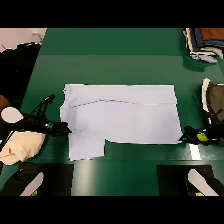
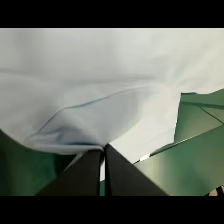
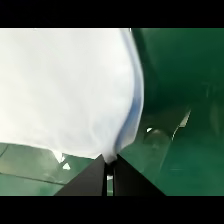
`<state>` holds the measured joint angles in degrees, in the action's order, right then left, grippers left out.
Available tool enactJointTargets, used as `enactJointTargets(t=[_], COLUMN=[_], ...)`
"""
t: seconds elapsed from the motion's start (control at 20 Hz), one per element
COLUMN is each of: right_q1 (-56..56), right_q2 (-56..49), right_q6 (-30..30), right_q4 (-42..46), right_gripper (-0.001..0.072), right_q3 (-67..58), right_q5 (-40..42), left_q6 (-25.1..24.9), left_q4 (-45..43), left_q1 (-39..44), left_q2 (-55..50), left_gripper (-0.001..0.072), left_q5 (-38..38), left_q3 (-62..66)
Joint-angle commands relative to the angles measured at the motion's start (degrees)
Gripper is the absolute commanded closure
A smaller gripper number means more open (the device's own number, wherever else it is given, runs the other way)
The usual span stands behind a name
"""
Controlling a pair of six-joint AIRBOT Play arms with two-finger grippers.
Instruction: Fold the shirts.
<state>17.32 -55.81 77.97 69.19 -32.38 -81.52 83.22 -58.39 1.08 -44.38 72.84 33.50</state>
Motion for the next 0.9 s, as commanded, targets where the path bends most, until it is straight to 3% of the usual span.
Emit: enactJointTargets(t=[0.0, 0.15, 0.25, 0.45, 0.85], right_q1=[-1.9, -1.9, -1.9, -2.2, -13.7], right_q2=[6.0, 13.7, 17.1, 12.1, -18.5], right_q6=[0.0, 1.5, 3.0, 3.0, 1.9], right_q4=[0.0, 1.1, 2.9, 2.3, 2.3], right_gripper=[0.0695, 0.0696, 0.0697, 0.0697, 0.0697], right_q3=[-3.0, -4.9, -8.4, -17.4, -35.9], right_q5=[-5.9, -11.9, -12.4, -9.9, 1.6], left_q6=[4.1, 7.3, 7.5, 4.1, -1.3], left_q4=[-4.6, -4.2, -4.4, -4.8, -8.6], left_q1=[0.0, 0.0, 0.0, 0.0, -0.2], left_q2=[7.6, 15.0, 15.6, 9.5, -18.3], left_gripper=[0.0688, 0.0687, 0.0687, 0.0687, 0.0685], left_q5=[6.7, 15.9, 16.5, 4.8, -17.7], left_q3=[1.0, 2.1, 5.2, 9.8, 20.3])
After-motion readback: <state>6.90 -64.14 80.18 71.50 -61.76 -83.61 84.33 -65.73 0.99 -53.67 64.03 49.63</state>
